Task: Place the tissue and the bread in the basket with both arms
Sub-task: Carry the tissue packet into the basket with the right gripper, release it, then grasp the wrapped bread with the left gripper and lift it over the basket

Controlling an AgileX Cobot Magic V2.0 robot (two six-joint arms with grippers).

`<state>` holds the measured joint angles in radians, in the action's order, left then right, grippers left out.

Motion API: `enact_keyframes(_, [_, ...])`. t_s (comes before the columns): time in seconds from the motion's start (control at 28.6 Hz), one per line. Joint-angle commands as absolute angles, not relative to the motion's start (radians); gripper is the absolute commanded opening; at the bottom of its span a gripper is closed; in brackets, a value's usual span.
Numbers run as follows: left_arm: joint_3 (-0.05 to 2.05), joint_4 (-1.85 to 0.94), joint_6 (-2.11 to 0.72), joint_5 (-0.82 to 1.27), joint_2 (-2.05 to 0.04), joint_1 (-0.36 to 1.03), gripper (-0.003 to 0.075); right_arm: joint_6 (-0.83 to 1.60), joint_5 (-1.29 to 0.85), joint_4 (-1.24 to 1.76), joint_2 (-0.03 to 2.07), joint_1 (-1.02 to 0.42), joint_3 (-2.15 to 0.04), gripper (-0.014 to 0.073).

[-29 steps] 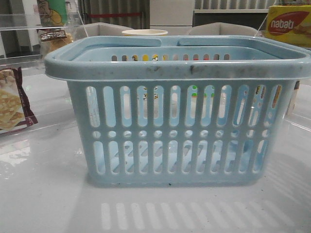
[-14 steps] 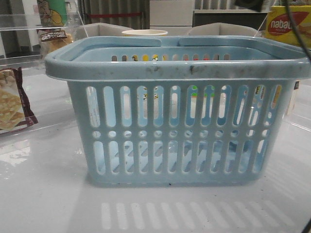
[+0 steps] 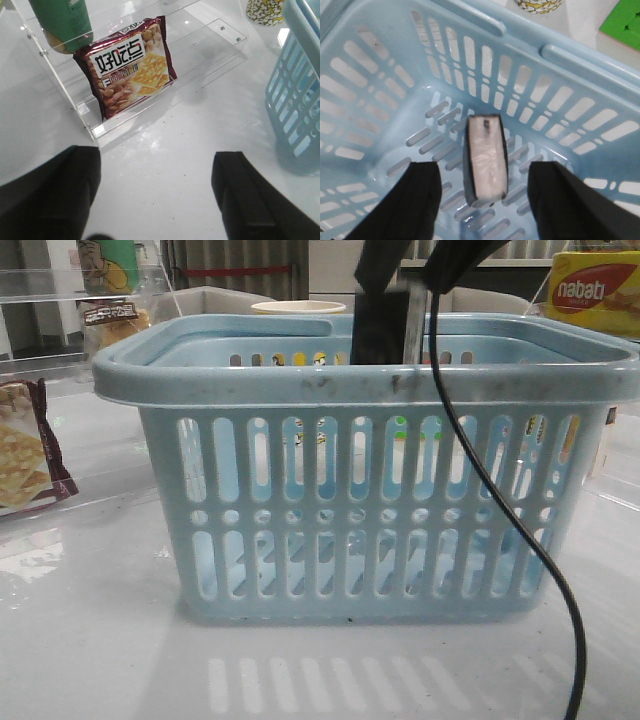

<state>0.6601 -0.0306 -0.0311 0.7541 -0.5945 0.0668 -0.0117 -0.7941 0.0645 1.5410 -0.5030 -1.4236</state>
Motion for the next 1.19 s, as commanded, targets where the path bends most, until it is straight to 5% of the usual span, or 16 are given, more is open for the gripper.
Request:
enact_keyframes(0.0, [0.692, -0.054, -0.041, 0.664, -0.639, 0.080, 0.0529, 0.030, -0.760, 0.065, 1.438, -0.503, -1.446, 0.0521])
enact_keyframes(0.56, [0.964, -0.066, -0.079, 0.511, -1.110, 0.189, 0.0542, 0.061, -0.665, 0.063, 0.940, -0.503, -1.009, 0.0518])
enact_keyframes(0.73, [1.149, -0.066, -0.079, 0.496, -1.303, 0.189, 0.0594, 0.061, -0.688, 0.063, 0.926, -0.503, -0.983, 0.0518])
enact_keyframes(1.15, [1.602, -0.066, -0.079, 0.496, -1.771, 0.144, 0.0558, 0.061, -0.712, 0.063, 0.935, -0.503, -0.983, 0.0518])
